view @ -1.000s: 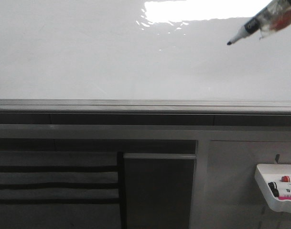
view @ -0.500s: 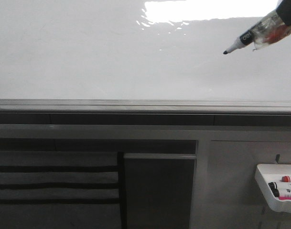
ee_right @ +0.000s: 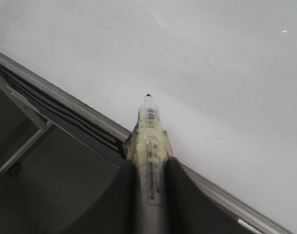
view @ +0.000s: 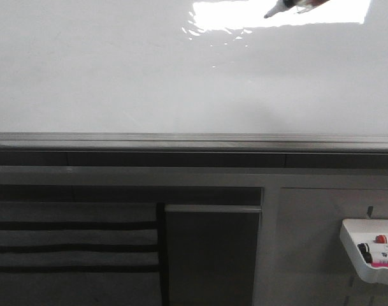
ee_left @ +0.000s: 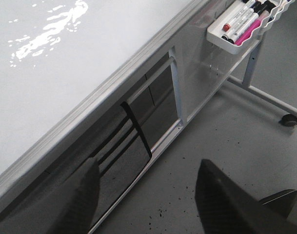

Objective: Write number 3 on whiteboard

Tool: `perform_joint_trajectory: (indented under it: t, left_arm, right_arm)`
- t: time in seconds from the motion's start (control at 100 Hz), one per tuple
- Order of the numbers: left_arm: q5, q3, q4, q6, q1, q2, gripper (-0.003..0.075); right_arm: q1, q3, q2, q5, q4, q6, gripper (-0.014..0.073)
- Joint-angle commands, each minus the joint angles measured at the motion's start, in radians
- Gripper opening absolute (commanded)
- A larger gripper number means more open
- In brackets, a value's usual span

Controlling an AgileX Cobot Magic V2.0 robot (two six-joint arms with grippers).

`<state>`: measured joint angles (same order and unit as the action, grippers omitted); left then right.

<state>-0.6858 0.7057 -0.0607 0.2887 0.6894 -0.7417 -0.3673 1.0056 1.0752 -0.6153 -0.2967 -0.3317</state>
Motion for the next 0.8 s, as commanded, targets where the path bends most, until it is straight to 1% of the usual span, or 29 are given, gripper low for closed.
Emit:
perform_joint_trajectory:
  t: [0.0,0.16,0.23,0.44,0.52,0.69,0.79]
  left_arm:
    - [0.070,0.027,-0.006,-0.010,0.006,0.004,0.0399]
    - [0.070,0.027,-0.006,-0.010,0.006,0.004,0.0399]
    - [0.070,0.027,-0.006,-0.010,0.006,0.004,0.0399]
    - [0.070,0.027,-0.006,-0.010,0.006,0.004,0.0399]
    - [0.070,0.027,-0.006,-0.010,0.006,0.004,0.0399]
    - [0.070,0.027,-0.006,-0.010,0.006,0.004,0.0399]
    - [0.070,0.027,-0.006,-0.010,0.006,0.004,0.0399]
  right_arm:
    - [-0.003,0.095,0.058,-0.009,-0.007,-0.003,-0.0069]
    - [-0.003,0.211,0.166,-0.102,-0.005,-0.013,-0.0069]
    - [-0.003,0.250,0.207,-0.117,-0.005,-0.019,-0.0069]
    - [-0.003,0.333,0.297,-0.104,-0.005,-0.027,-0.0069]
    - [-0.003,0.348,0.327,-0.099,-0.005,-0.036,-0.0069]
    - [-0.003,0.350,0.366,-0.036,-0.002,-0.048,-0.0069]
    - [0.002,0.350,0.366,-0.024,0.066,-0.048,-0.0069]
